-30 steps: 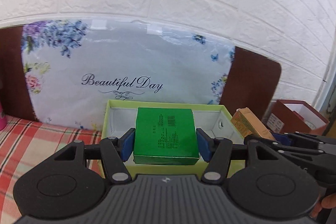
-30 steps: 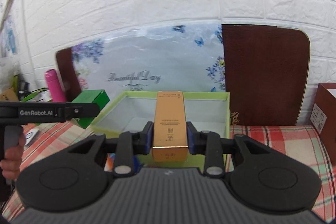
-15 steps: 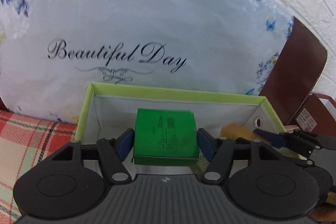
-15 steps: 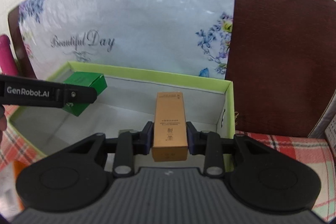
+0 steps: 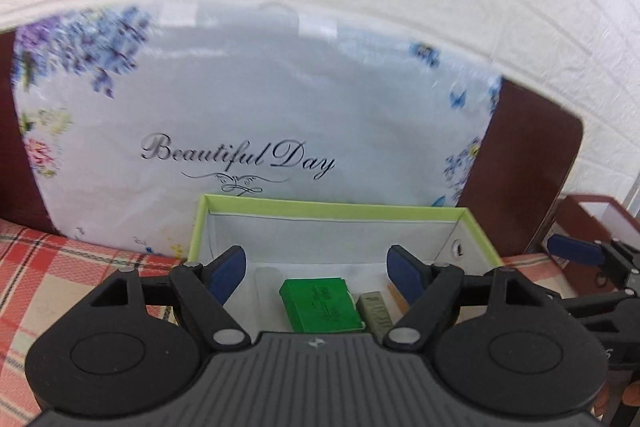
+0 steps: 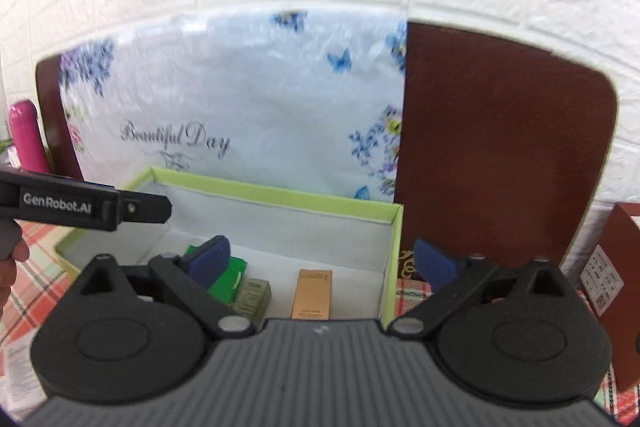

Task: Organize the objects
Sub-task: 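Lower green box into lime box with left tool while right tool drops gold box in, then return both tools to the pile and reach toward the white medicine boxes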

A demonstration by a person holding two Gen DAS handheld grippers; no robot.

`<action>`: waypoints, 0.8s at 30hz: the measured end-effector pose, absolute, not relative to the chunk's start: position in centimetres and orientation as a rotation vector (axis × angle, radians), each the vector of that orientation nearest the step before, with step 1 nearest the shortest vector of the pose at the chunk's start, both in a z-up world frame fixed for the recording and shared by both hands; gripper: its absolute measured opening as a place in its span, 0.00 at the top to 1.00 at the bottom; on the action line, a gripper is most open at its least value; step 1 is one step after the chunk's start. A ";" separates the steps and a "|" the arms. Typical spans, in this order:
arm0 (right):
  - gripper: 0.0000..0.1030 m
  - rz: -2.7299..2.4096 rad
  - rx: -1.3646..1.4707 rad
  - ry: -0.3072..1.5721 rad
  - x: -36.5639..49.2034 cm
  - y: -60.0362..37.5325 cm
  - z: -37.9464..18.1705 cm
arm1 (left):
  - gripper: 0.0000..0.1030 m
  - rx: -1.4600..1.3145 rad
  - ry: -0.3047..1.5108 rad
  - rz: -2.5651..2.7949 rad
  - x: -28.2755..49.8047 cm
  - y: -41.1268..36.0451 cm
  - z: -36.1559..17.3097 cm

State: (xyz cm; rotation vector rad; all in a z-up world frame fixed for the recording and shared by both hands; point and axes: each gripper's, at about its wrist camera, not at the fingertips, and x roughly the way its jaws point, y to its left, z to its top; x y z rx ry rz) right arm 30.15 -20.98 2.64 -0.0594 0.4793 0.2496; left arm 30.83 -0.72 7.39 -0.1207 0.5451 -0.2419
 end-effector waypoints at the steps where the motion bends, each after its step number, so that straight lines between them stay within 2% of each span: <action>1: 0.00 0.250 -0.050 0.470 29.2 -21.2 3.1 | 0.21 -0.128 0.530 -0.241 29.6 -0.7 7.9; 10: 0.00 0.248 -0.047 0.386 17.5 -21.8 5.9 | 0.17 -0.060 0.482 -0.217 16.7 -1.1 9.4; 16: 0.00 0.249 -0.101 0.370 10.2 -22.1 4.1 | 0.15 -0.098 0.498 -0.213 10.2 -0.5 6.2; 24: 0.00 0.216 -0.064 0.409 4.6 -22.7 -0.1 | 0.15 -0.115 0.563 -0.173 6.5 -0.6 1.8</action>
